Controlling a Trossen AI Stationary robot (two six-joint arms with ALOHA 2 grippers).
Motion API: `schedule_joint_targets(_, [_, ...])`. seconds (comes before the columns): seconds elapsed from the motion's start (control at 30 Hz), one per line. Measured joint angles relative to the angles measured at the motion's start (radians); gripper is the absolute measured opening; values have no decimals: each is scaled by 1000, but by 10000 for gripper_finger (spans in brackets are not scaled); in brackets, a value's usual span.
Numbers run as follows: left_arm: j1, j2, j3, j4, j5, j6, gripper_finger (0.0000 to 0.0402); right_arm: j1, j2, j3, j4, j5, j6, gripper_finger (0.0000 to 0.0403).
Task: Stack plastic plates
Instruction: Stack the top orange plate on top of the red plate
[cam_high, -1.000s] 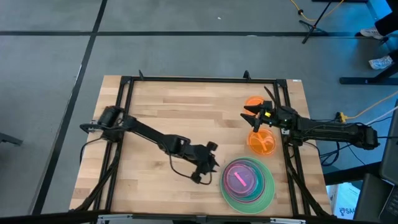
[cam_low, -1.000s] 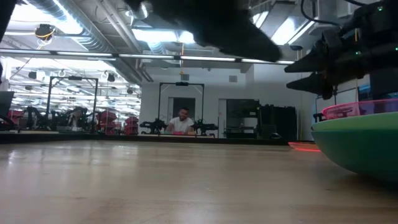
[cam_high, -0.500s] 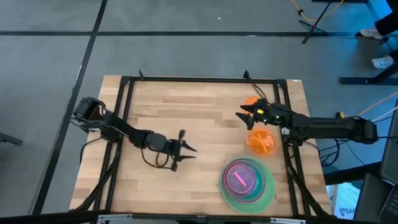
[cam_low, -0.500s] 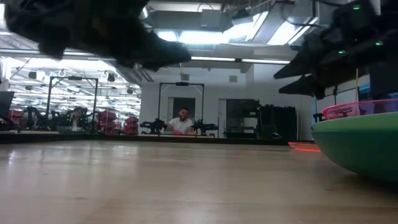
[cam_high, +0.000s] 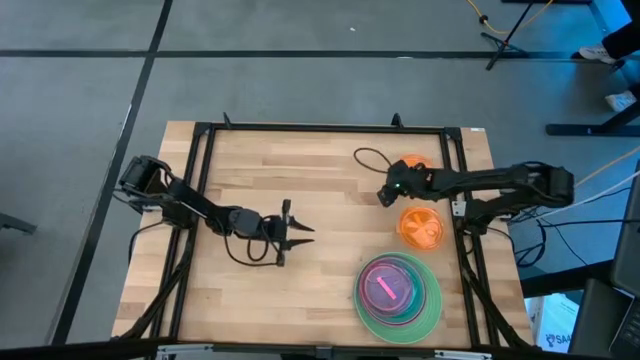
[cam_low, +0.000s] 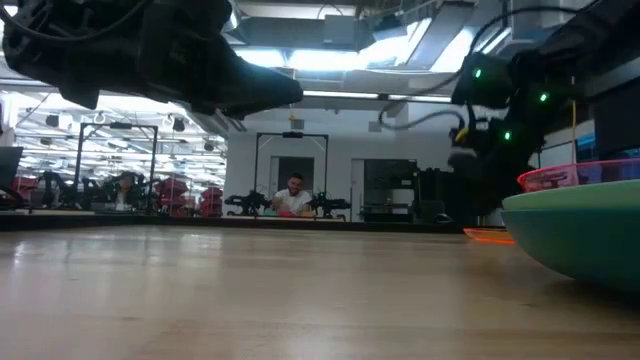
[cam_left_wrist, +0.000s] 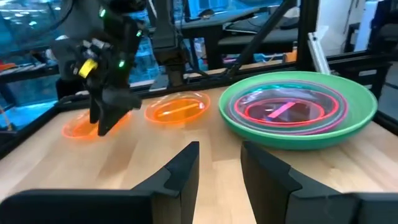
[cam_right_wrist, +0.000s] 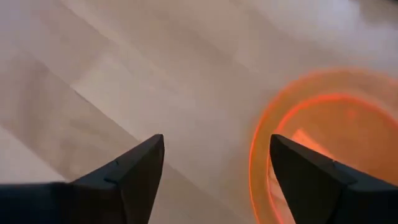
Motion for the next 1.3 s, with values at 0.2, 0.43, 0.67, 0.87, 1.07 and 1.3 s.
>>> schedule_joint_targets(0.2, [-11, 0, 0, -36, 1, -44, 112, 0, 138, 0, -4, 31, 13, 282])
schedule_joint_targets(0.43, [-14, 0, 1, -40, 0, -70, 112, 2, 177, 4, 5, 66, 11, 256])
schedule_joint_targets(0.67, [-14, 0, 1, -41, 1, -77, 112, 1, 178, 1, -4, 143, -19, 160])
schedule_joint_targets(0.87, [-12, 0, 1, -19, -26, -73, 112, 0, 179, -7, -26, 200, -18, 83])
schedule_joint_targets(1.07, [-20, 0, 2, -25, -27, -87, 112, -1, 179, -8, -22, 201, -50, 9])
schedule_joint_targets(1.3, [-19, 1, 2, -24, -26, -89, 112, 1, 175, -8, -12, 209, -69, 6])
